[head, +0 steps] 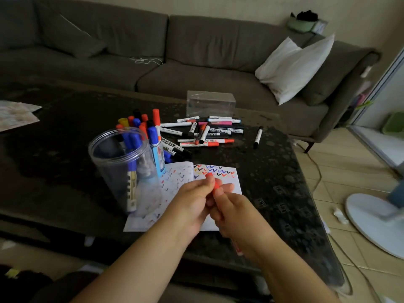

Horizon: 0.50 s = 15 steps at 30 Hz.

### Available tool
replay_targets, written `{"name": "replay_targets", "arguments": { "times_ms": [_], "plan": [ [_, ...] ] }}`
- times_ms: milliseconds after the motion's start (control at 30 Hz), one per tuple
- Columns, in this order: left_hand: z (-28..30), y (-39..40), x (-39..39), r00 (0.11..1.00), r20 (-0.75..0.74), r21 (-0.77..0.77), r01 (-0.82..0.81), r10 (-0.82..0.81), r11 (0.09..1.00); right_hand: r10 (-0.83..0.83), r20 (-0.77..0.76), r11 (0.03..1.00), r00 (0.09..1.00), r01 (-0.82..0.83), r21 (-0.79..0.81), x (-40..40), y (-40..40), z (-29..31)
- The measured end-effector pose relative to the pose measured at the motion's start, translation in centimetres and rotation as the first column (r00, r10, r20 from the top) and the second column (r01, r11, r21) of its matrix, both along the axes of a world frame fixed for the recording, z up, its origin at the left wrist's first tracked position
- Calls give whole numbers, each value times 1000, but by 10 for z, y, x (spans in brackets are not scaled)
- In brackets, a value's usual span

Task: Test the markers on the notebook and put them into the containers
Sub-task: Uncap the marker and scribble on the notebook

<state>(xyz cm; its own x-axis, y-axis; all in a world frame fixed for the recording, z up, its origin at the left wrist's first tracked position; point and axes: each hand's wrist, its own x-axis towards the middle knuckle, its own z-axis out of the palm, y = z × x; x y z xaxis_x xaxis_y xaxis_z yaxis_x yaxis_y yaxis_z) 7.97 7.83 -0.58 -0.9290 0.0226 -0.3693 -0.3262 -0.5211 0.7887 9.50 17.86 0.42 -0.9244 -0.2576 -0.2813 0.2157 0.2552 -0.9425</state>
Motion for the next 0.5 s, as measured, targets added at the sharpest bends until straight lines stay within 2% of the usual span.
{"name": "replay_targets", "arguments": {
  "times_ms": [33,67,100,133,167,267,367,433,500],
  "plan": [
    [-1,1,1,999,29,-33,-41,42,999,40,-129,970,991,-8,243,6,4,-2],
    [-2,-2,1,993,56,-58,-105,109,993,122,-234,892,965,-3,451,12,9,-6],
    [-4,-9,-2,980,76,-79,-175,181,981,201,-288,807,936,9,590,18,15,-11],
    [-6,-17,-3,971,75,-127,-218,228,968,238,-293,756,926,13,655,25,21,-16],
    [-8,-24,-4,971,51,-203,-217,232,955,233,-276,748,933,10,664,30,26,-20],
    [-14,-25,5,992,-58,-468,-126,111,875,109,-192,864,975,3,504,28,36,-18],
    [-27,-18,10,987,-136,-705,-156,85,692,0,-101,972,995,24,236,12,34,-8],
    [-38,-22,8,988,-139,-809,-149,60,569,-34,-30,998,999,35,50,1,29,-6],
    [-49,-26,3,989,-145,-845,-140,30,516,-71,20,990,997,73,-118,-9,26,-10]
  ]
}}
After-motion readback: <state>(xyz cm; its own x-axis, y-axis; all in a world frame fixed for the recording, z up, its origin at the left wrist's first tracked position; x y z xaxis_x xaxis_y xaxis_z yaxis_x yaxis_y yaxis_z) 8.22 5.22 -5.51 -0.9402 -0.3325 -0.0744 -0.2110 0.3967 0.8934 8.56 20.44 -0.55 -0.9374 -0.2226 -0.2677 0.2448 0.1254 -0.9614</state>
